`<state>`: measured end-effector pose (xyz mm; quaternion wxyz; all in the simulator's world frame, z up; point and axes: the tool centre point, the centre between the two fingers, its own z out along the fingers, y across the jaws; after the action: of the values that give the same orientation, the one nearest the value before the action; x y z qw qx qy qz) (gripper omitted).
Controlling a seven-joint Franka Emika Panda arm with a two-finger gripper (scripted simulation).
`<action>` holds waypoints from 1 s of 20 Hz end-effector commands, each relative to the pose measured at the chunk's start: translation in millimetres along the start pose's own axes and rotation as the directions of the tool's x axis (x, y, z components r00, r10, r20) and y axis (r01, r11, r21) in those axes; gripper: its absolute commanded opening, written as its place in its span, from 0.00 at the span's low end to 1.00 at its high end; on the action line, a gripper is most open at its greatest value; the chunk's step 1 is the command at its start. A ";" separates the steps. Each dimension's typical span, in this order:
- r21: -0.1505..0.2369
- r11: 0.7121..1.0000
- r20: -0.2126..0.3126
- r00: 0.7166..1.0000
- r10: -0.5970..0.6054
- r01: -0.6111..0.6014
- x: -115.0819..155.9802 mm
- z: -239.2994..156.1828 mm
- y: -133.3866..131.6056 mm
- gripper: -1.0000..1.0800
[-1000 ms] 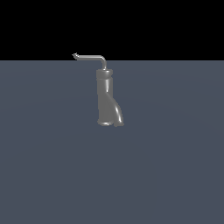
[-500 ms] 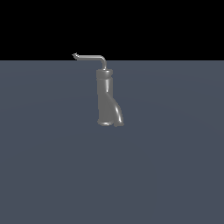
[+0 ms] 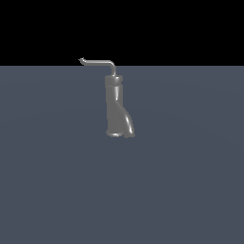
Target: Turn on the faucet by rotating a designated handle.
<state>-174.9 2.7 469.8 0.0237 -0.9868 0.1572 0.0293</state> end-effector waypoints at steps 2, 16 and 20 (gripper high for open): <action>0.013 0.997 0.004 0.997 0.080 -0.080 22.1 3.7 -13.5 0.00; 0.029 0.917 0.018 0.918 0.397 -0.397 107.1 36.4 -72.1 0.00; 0.026 0.875 0.016 0.876 0.482 -0.483 129.6 50.7 -90.2 0.00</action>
<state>-36.5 46.7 420.1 0.0319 -0.9231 0.3814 0.0368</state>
